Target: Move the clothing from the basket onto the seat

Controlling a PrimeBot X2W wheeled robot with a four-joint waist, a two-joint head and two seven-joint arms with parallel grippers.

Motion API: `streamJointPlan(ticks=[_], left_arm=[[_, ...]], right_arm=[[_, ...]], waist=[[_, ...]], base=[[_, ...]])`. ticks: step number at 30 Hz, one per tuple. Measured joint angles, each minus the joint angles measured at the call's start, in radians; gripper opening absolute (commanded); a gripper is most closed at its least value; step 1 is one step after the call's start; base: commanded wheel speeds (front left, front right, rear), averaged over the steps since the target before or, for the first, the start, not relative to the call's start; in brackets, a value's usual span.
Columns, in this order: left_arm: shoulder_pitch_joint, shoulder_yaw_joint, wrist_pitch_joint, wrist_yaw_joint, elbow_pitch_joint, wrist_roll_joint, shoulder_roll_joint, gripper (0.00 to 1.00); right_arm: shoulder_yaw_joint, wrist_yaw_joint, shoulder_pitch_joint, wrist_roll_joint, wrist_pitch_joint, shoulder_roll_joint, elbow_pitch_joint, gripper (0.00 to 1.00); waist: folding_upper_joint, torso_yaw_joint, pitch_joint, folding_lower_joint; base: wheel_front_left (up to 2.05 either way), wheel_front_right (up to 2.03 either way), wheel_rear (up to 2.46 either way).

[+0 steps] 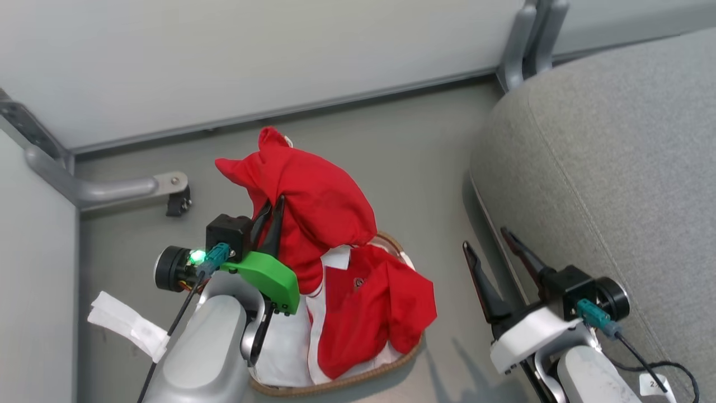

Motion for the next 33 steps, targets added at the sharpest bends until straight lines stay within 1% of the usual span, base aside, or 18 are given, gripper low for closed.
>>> streamJointPlan(ticks=[9, 13, 17, 26, 33], left_arm=[[0.042, 0.012, 0.0, 0.0, -0.191, -0.029, -0.001, 0.0], [0.057, 0.001, -0.002, 0.004, -0.237, -0.046, -0.001, 0.0], [0.066, -0.016, -0.002, 0.009, -0.254, -0.056, -0.001, 0.0], [0.067, -0.078, -0.002, 0.013, -0.268, -0.095, -0.001, 0.0], [0.066, -0.14, -0.002, 0.026, -0.275, -0.131, -0.002, 0.0]], right_arm=[[0.027, 0.0, 0.062, 0.01, 0.0, -0.011, 0.013, 1.0], [0.051, 0.0, 0.07, 0.013, 0.0, -0.019, 0.019, 1.0], [0.089, 0.0, 0.067, 0.009, 0.0, -0.022, 0.021, 1.0], [0.238, 0.0, -0.07, -0.001, 0.0, -0.015, 0.057, 1.0], [0.297, 0.0, -0.184, -0.025, 0.0, 0.004, 0.135, 1.0]], waist=[[0.0, 0.036, -0.122, 0.0], [0.0, 0.054, -0.149, 0.0], [0.0, 0.07, -0.162, 0.0], [0.0, 0.087, -0.159, 0.0], [0.0, 0.105, -0.149, 0.0001]], base=[[0.0, 0.0, 0.0], [0.0, 0.0, 0.0], [0.0, 0.0, 0.0], [0.0, 0.0, 0.0], [0.0, 0.0, 0.0]])
